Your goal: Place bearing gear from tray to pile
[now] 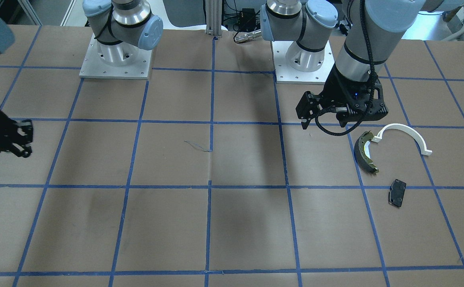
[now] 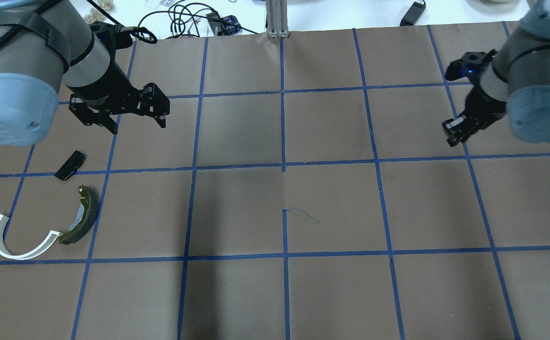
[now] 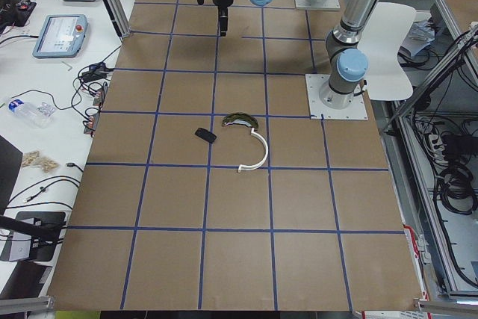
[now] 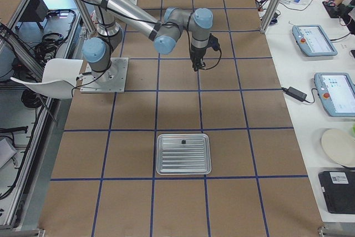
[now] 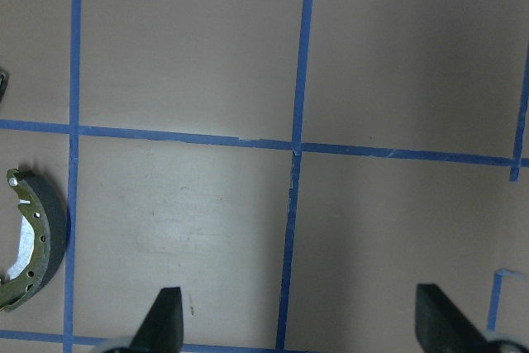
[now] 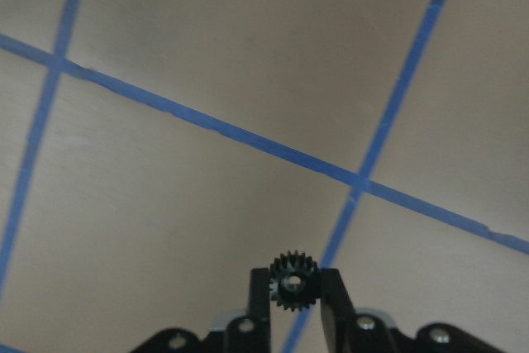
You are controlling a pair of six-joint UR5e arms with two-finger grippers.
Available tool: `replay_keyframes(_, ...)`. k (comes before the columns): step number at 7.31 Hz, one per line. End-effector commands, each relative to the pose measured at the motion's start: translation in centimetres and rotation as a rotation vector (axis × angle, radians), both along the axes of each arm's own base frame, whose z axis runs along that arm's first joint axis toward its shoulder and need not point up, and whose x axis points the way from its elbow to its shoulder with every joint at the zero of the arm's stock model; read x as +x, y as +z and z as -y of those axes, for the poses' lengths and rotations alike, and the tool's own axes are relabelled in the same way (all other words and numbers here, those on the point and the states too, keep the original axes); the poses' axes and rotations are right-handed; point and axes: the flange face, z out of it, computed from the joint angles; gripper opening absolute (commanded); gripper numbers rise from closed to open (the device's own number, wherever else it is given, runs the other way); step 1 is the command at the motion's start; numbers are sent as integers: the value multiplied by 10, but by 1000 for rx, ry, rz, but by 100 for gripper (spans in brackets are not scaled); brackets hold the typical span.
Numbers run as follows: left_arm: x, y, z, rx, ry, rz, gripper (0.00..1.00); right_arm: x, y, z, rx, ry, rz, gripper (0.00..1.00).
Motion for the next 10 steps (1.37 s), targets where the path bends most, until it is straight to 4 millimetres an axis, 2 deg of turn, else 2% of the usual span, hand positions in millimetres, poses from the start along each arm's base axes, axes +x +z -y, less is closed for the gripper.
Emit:
replay_keyframes(1,0,-8,-10,13,0,8,100,119,-20,2,-55,-199,63,15)
replay_keyframes(2,1,5,-16,0,-2,29,100,167,-39,8,-101,-295,85,16)
replay_keyframes(4,1,13,-27,-17,-1,34,100,259,-73,17,-168,-392,141,16)
replay_keyframes(6,2,4,-23,2,0,35,100,318,-57,31,-197,-462,200,19)
replay_keyframes(7,3,-4,-24,11,0,35,100,331,-66,25,-178,-468,204,19)
replay_keyframes(8,4,-10,-28,17,1,33,100,332,-68,25,-176,-486,205,21)
replay_keyframes(9,3,-9,-29,16,1,31,100,331,-70,26,-174,-493,203,56)
replay_keyframes(10,3,-10,-28,17,1,31,100,331,-70,25,-174,-491,204,75)
